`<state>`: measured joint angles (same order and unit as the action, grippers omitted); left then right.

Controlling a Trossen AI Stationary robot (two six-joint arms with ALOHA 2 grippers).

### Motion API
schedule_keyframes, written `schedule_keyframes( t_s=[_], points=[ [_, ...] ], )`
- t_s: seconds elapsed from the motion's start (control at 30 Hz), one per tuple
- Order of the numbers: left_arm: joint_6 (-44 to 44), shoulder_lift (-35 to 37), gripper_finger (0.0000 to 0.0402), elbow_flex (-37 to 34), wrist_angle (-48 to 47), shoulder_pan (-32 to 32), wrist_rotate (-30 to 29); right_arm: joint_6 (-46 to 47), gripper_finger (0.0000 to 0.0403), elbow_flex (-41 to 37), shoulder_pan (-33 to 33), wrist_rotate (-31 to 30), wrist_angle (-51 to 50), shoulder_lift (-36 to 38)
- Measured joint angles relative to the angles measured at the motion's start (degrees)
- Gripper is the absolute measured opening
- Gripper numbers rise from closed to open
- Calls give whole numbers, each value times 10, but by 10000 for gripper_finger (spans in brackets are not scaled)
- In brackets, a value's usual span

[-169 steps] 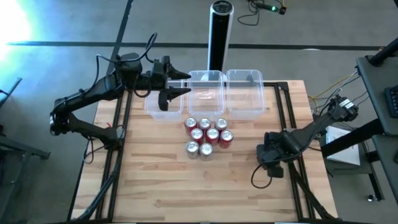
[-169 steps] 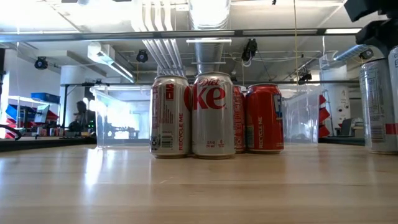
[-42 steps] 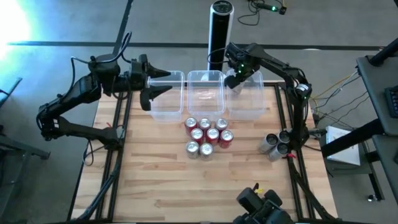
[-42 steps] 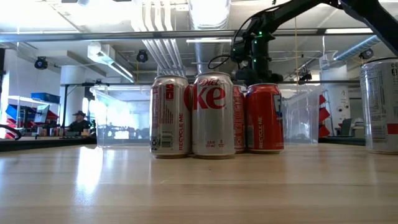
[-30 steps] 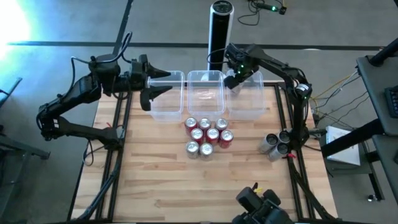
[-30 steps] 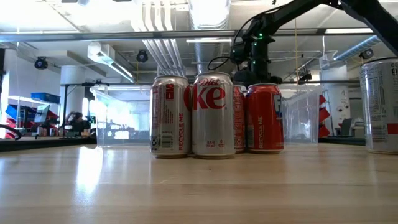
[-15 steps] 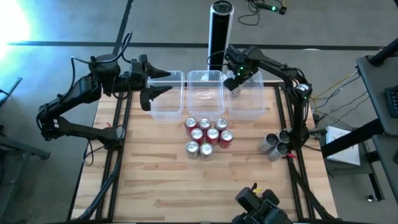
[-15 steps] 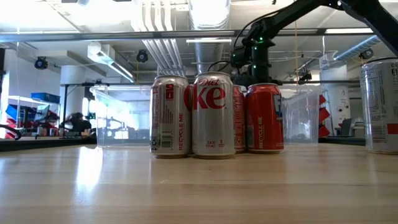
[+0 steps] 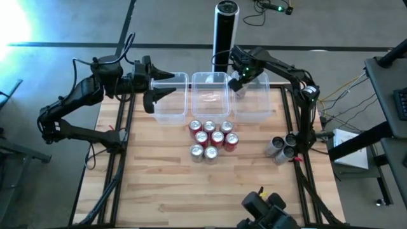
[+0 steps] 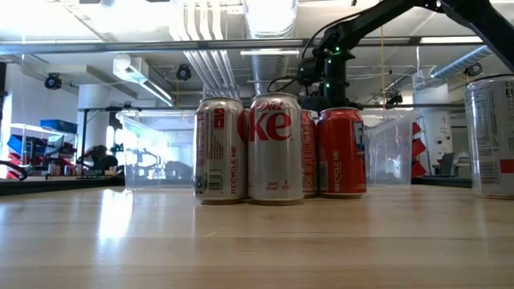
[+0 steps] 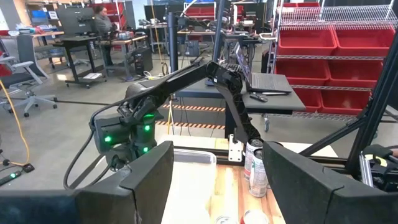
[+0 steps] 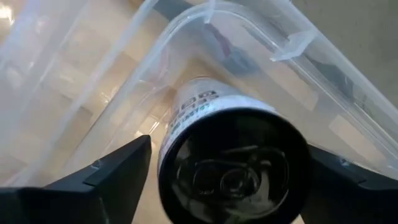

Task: Sort soda cans
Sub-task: Put the bottom left white-pink soda can into the right transparent bin, then put the top left white-pink soda can into the right transparent bin

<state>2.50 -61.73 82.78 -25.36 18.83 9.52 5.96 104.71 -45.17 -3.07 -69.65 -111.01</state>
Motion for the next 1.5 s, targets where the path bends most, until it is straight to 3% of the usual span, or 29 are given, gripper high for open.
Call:
schedule_keyframes(
  t_s=[0.23,0.5,0.8,1.07,1.27,1.5],
  points=[
    [0,0,231,0,0,0,0,0,362,28,2,0,-33,51],
    [-3,-16,231,0,14,0,6,21,363,7,44,0,-63,172],
    [1,-53,231,0,52,0,35,-3,363,-117,207,5,-70,349],
    [17,-88,231,0,76,0,81,118,363,-269,390,-2,-77,495],
    [15,-111,231,0,91,0,87,195,364,-337,442,-2,-103,535],
    [-10,-139,231,0,93,0,102,142,364,-371,471,30,-127,536]
  ],
)
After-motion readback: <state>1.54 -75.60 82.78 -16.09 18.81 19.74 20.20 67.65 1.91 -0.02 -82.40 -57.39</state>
